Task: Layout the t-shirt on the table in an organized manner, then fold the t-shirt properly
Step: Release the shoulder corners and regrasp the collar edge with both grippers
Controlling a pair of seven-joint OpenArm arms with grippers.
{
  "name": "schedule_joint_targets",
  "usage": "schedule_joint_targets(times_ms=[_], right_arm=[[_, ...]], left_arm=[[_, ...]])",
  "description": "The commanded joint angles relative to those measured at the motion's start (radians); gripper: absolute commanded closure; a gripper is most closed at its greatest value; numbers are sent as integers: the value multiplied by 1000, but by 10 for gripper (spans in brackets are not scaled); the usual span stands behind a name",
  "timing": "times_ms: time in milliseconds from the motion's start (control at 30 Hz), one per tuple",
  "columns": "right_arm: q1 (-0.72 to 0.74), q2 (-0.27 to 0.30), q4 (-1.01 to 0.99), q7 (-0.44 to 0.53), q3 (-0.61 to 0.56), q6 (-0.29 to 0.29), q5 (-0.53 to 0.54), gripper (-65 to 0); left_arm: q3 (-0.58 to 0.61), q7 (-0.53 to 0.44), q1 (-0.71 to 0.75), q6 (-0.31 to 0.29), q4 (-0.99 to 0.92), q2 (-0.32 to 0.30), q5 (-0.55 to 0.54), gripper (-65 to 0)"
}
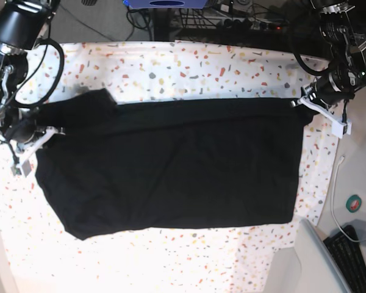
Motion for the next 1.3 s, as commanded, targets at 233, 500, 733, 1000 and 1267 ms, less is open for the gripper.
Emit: schedule_joint_targets(times_ms=[233,500,733,1000,1267], right_arm=[[116,16,-122,26,-45,-5,10,0],[120,40,-160,64,-43,-6,8,0],[119,42,-168,75,-38,-6,8,0],[120,42,-168,77,-43,-6,8,0],[120,39,-168,110,-37,-41,8,0]], left_arm=[[-8,-57,-37,5,-49,-15,-5,0],[-6,-85,-76,5,-86,-18,-5,0],[2,-83,-140,5,-138,-21,-4,0],[2,-86,-160,5,-196,-21,-4,0],[-3,-88,-183,5,-206,-21,-4,0]])
